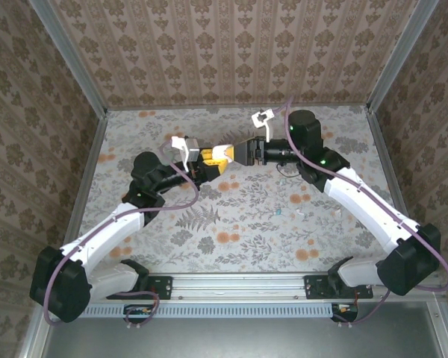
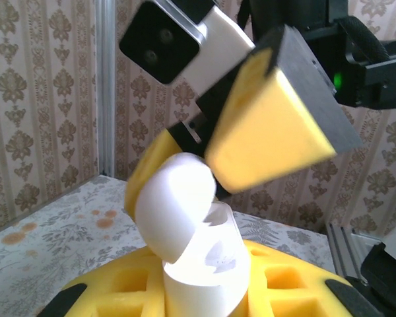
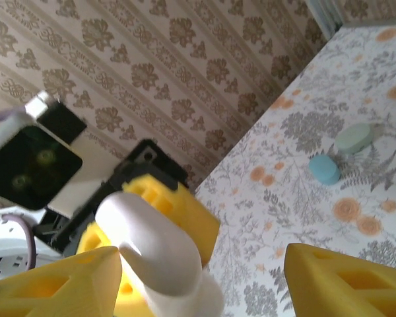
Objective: Insert wireless bluetooth earbuds into charging case
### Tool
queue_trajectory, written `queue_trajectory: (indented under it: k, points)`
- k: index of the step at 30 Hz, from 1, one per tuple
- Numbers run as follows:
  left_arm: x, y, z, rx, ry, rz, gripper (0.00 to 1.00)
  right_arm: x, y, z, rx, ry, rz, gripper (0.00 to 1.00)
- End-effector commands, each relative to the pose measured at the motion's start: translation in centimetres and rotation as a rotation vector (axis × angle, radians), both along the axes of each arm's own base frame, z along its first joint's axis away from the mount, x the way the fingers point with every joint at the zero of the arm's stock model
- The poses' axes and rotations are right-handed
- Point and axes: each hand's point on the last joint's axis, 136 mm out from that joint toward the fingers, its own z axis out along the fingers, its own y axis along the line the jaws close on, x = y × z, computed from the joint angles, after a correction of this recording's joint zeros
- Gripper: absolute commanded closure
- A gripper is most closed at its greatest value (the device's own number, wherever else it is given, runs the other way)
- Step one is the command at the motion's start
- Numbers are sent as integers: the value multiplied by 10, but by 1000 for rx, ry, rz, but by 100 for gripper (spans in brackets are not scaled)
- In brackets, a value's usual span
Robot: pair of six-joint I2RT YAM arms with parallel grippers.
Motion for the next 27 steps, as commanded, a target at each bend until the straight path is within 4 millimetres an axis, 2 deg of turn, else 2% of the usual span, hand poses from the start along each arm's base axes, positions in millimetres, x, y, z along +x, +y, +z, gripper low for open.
queue_trajectory:
  k: [1, 4, 8, 10, 12, 15, 17, 20, 22, 24, 27]
  points:
    - [-10, -1, 17, -16, -67, -38, 81, 13, -5, 16, 25, -25, -64, 32]
    - [-9, -1, 16, -14, -63, -31, 80, 15, -7, 19, 26, -30, -86, 32]
    - [-2, 0, 9, 1, -41, 13, 79, 9, -13, 31, 39, -57, -102, 29]
    - [1, 1, 7, 5, -37, 29, 79, 5, -24, 36, 26, -74, -133, 29]
    - [5, 3, 6, 5, -36, 59, 79, 4, -44, 30, -38, -76, -223, 28]
    - [11, 7, 4, 2, -40, 111, 79, 17, -108, -9, -194, 16, -509, 32]
    - [11, 9, 3, 2, -39, 127, 79, 20, -171, -56, -287, 179, -743, 39]
    - [17, 13, 3, -5, -35, 169, 78, 4, -239, -129, -342, 452, -919, 43]
    - [17, 13, 3, -8, -34, 171, 78, -7, -263, -163, -347, 570, -969, 45]
    - [17, 13, 4, -8, -36, 172, 78, -23, -279, -191, -395, 676, -995, 47]
    - [16, 14, 5, -5, -38, 177, 78, -47, -311, -215, -590, 730, -1089, 44]
